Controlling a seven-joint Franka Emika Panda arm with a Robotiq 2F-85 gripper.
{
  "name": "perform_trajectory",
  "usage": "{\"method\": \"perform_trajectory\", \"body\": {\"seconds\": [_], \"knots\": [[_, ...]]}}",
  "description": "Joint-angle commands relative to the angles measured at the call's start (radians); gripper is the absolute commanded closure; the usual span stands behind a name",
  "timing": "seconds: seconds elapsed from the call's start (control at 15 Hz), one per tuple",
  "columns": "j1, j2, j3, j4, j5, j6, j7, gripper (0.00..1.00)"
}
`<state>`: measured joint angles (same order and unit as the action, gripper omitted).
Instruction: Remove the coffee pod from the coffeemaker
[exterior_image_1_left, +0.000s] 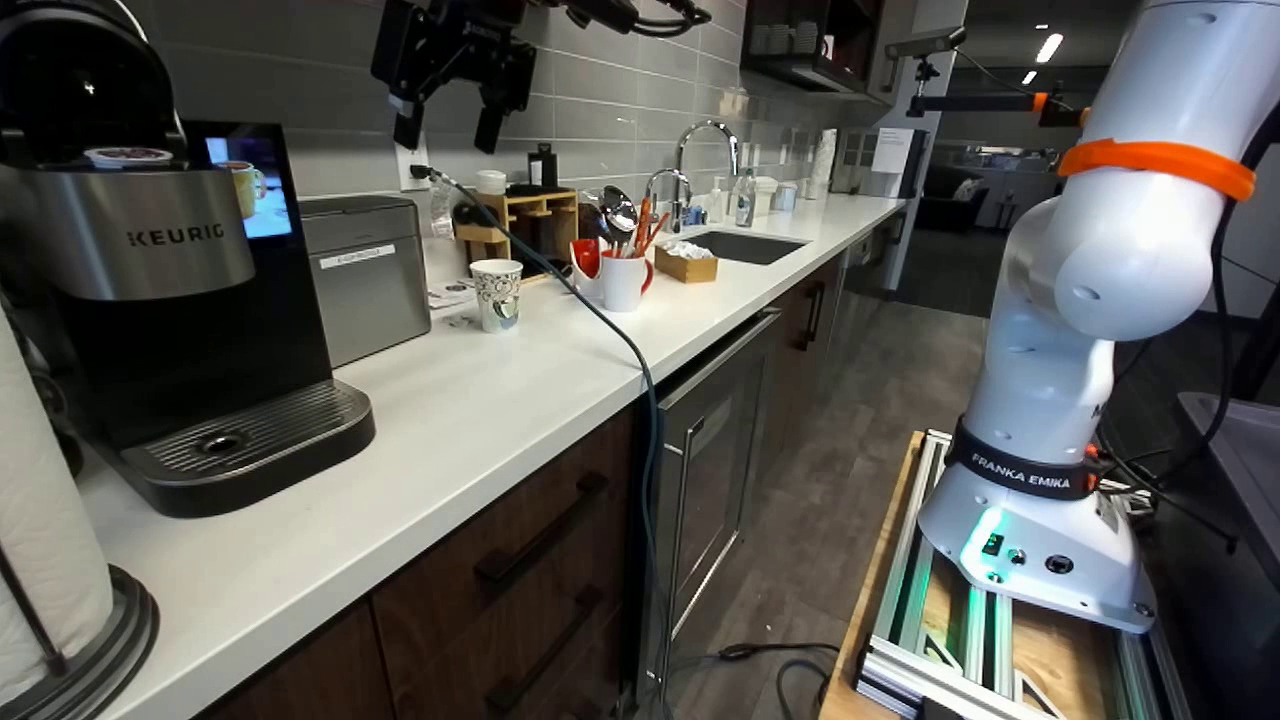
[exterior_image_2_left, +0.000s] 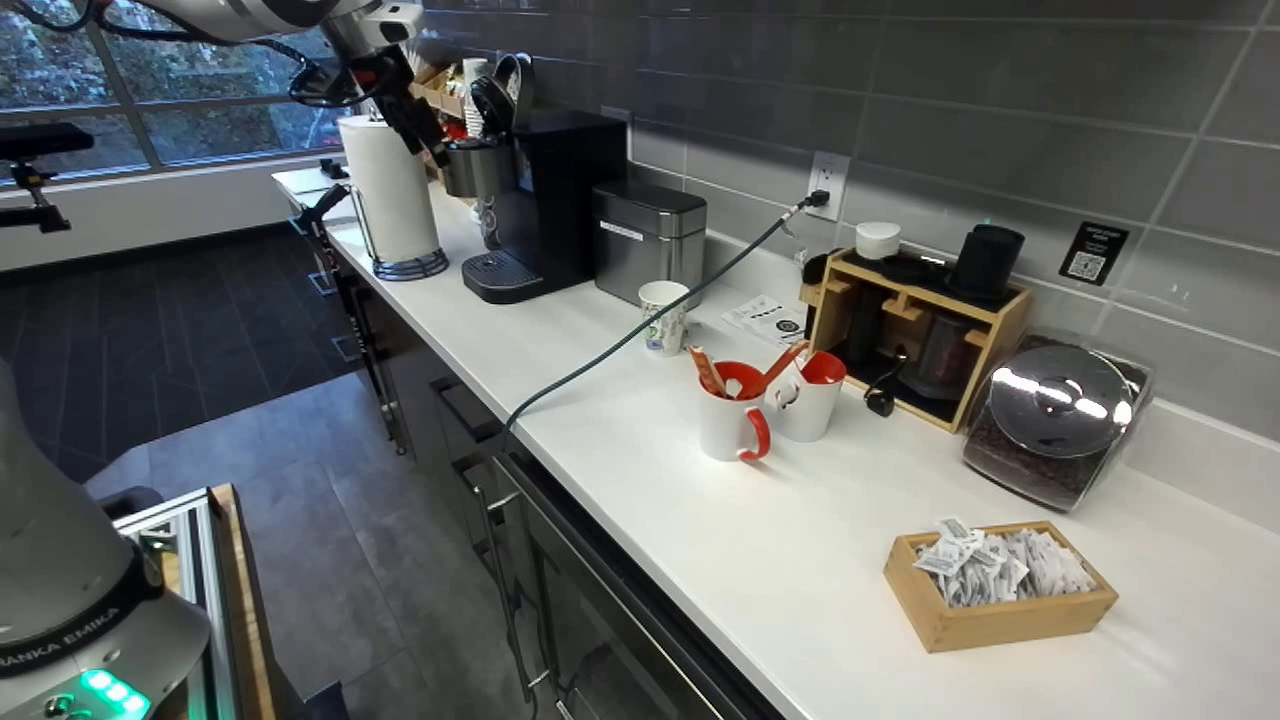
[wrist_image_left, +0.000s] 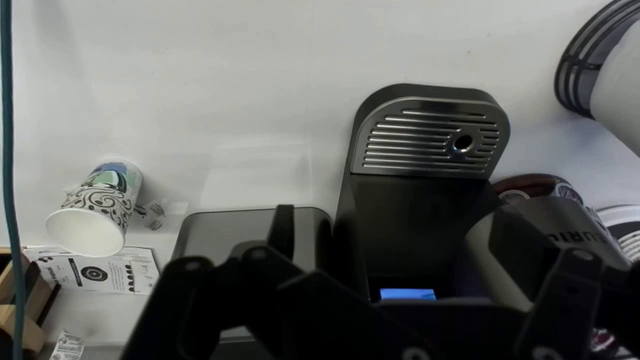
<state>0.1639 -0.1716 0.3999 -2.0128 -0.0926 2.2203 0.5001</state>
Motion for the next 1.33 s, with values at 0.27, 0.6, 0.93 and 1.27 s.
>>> {"method": "perform_trajectory", "body": {"seconds": [0.27, 0.6, 0.93, 1.27], "knots": [[0.058, 0.184, 0.061, 0.15, -0.302, 0.232, 0.324, 0.0], [0.184, 0.344, 0.015, 0.34, -0.581, 0.09, 0.375, 0.0], [0.313, 0.485, -0.044, 0.526, -0.642, 0.014, 0.37, 0.0], [0.385, 0.572, -0.104, 0.637, -0.588, 0.01, 0.37, 0.0]]}}
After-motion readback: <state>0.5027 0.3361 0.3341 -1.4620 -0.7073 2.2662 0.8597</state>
